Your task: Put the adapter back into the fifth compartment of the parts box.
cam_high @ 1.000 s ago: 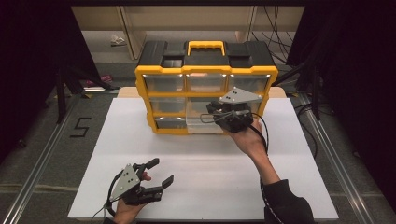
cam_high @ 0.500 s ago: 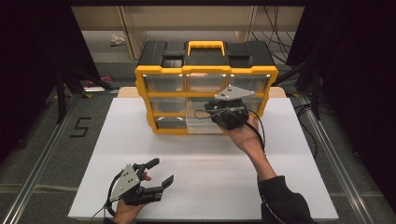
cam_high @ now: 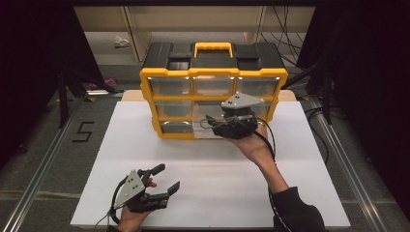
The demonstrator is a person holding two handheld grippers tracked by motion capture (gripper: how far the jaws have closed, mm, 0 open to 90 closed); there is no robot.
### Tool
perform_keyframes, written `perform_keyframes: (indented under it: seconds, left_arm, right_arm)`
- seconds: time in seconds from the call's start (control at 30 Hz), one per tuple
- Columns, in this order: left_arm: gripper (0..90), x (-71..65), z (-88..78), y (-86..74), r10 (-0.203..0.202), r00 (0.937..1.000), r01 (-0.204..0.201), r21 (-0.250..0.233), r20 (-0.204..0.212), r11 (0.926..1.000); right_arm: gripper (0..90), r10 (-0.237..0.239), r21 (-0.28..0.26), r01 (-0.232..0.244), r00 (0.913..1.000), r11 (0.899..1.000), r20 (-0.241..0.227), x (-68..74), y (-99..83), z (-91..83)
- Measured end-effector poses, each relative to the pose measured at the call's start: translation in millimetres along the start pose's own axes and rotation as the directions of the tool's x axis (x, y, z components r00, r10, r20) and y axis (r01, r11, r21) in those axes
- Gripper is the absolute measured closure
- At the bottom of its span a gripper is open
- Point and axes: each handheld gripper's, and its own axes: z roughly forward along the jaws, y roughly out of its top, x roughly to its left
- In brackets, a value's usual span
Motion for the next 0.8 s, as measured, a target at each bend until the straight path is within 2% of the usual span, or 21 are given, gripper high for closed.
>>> perform_keyframes:
  seconds: [0.2,0.43,0.8]
  left_arm:
    - [23.6,-0.1,0.2,0.0,0.0,1.0,0.0,0.0,0.0,1.0]
    - [23.6,-0.2,0.0,-0.1,0.002,1.0,-0.002,0.001,0.0,1.0]
    - [23.6,-0.3,0.0,-0.2,0.003,1.0,-0.003,0.002,-0.001,1.0]
  right_arm:
    - [38.2,-0.007,-0.03,0.007,0.9997,1.0,-0.023,8.2,-6.2,-12.1]
    - [37.4,-0.011,-0.093,0.006,0.9985,0.996,-0.054,20.6,-13.6,-29.8]
    - [36.8,-0.022,-0.115,0.013,0.9965,0.993,-0.081,32.3,-26.6,-38.3]
